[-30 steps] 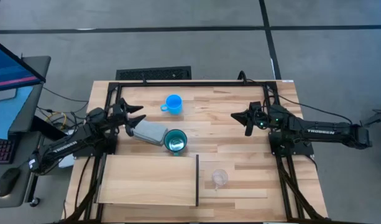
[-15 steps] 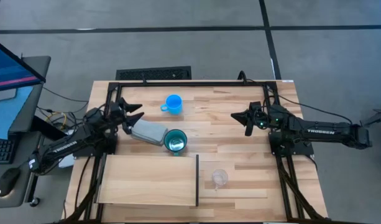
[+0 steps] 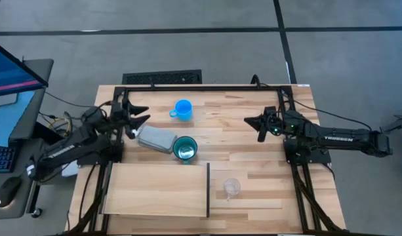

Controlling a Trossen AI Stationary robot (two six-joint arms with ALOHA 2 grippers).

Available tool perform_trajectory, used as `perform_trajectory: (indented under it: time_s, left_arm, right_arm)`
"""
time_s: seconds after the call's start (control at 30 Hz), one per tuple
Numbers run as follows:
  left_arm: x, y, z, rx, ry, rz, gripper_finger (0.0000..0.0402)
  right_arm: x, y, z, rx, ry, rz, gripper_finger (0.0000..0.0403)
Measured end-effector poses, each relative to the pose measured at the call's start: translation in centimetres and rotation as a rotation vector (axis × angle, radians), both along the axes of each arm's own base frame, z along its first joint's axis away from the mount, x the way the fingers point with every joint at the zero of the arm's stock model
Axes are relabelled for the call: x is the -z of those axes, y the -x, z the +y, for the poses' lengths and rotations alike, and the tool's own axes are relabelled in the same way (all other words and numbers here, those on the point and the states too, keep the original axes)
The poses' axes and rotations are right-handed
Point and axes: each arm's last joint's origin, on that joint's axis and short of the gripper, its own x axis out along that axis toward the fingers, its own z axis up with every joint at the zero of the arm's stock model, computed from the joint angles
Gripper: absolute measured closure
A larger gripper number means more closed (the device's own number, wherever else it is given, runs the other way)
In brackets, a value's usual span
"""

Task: Stack small to large cups/mugs on shelf
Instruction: Put the green mug on the shelf

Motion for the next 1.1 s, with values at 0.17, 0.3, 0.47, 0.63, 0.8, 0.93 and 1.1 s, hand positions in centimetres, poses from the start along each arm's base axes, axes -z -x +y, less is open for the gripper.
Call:
perform_trajectory:
  time_s: [0.17,0.3,0.47,0.63,0.8,0.93,1.1]
  left_arm:
    - [-1.0,-1.8,1.0,0.028,0.035,0.132,0.0204]
    - [-1.8,-3.4,1.9,0.033,0.048,0.222,0.0204]
    - [-2.9,-5.4,2.6,0.064,0.100,0.324,0.0204]
    - [-4.4,-7.7,2.3,0.142,0.091,0.460,0.0204]
    - [-5.8,-9.7,1.6,0.155,0.049,0.588,0.0204]
    - [-6.2,-11.2,1.0,0.187,0.047,0.669,0.0204]
    - [-5.5,-13.2,0.3,0.215,0.045,0.740,0.0204]
  right_arm:
    - [0.0,0.0,0.0,0.004,0.001,0.000,0.0381]
    - [0.0,0.0,0.0,0.004,0.001,0.000,0.0379]
    - [0.0,0.0,0.0,0.003,0.001,0.000,0.0380]
    - [0.0,0.0,0.0,0.002,0.006,0.007,0.0379]
    - [0.1,0.0,0.0,0.001,0.006,0.010,0.0381]
    - [0.1,0.0,0.0,0.001,0.005,0.016,0.0382]
    - [0.4,0.1,0.0,0.001,-0.003,0.043,0.0379]
